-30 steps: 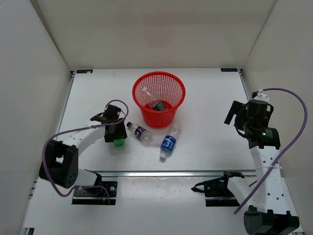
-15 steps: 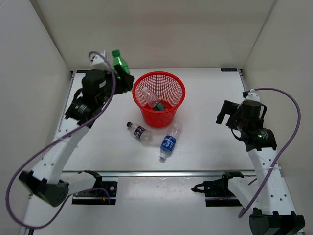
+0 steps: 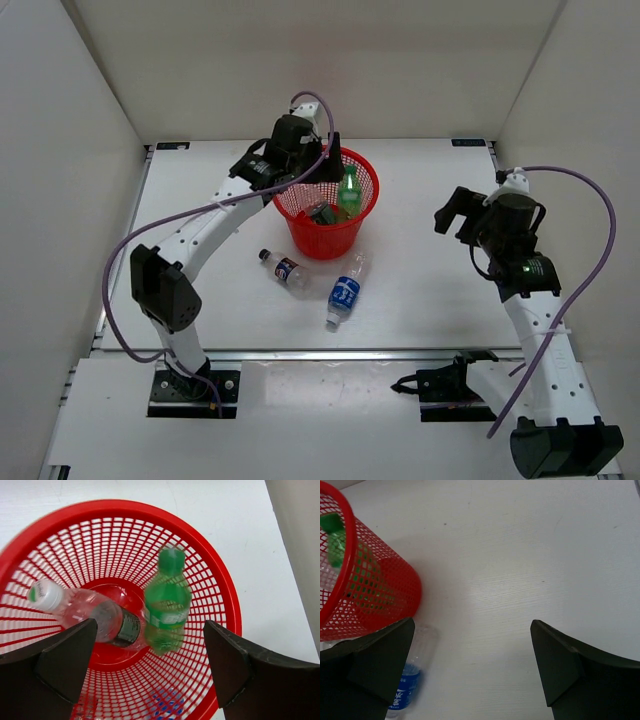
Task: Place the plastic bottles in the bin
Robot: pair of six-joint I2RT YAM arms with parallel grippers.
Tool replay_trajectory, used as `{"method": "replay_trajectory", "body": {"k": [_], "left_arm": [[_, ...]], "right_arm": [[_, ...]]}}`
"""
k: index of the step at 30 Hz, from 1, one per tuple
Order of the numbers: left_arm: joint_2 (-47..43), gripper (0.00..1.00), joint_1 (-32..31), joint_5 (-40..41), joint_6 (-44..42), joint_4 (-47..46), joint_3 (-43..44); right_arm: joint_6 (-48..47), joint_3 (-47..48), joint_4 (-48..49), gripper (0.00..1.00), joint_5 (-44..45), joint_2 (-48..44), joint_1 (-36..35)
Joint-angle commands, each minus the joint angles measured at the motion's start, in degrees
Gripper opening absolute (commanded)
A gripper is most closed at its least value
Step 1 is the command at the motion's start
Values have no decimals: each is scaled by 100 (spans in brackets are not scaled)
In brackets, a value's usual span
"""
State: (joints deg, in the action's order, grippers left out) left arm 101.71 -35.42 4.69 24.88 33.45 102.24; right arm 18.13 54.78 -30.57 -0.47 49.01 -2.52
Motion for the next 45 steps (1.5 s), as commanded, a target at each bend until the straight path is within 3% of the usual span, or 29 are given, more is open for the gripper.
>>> {"method": "replay_trajectory", "body": {"k": [1,6,14,19,26,34,38,41,43,45], "left_arm": [[-616,99,123,146,-37,329,270],[-1319,99,202,558,-124,828,-202],[-3840,99,1387,1323,280,1550,-2864],[-4967,99,2134,1420,491,2146,-3920],[-5442,99,2101,1667,702,2684,-4176],[-5777,99,2066,1544,632,2921,-4115],[-5838,99,2022,1482,649,2974,-4133],[-5882,98,2056,1482,615,2948,-4098],[-5873,99,2030,1438,614,2939,-4141],[-5864,99,2030,1429,632,2922,-4098]], "right_arm": [[120,15,262,99,38,38,-230],[199,129,42,100,283,450,-1072],[928,-231,-63,99,592,706,-2532],[1763,-722,358,99,496,1004,-3296],[2212,-1013,1096,99,749,1759,-4000],[2458,-1084,1790,99,1224,2744,-4115],[2546,-953,1625,99,1724,3341,-4326],[2713,-864,1484,96,1884,3693,-4353],[2766,-934,1405,82,1919,3738,-4362],[2897,-1022,1334,58,1902,3599,-4327]]}}
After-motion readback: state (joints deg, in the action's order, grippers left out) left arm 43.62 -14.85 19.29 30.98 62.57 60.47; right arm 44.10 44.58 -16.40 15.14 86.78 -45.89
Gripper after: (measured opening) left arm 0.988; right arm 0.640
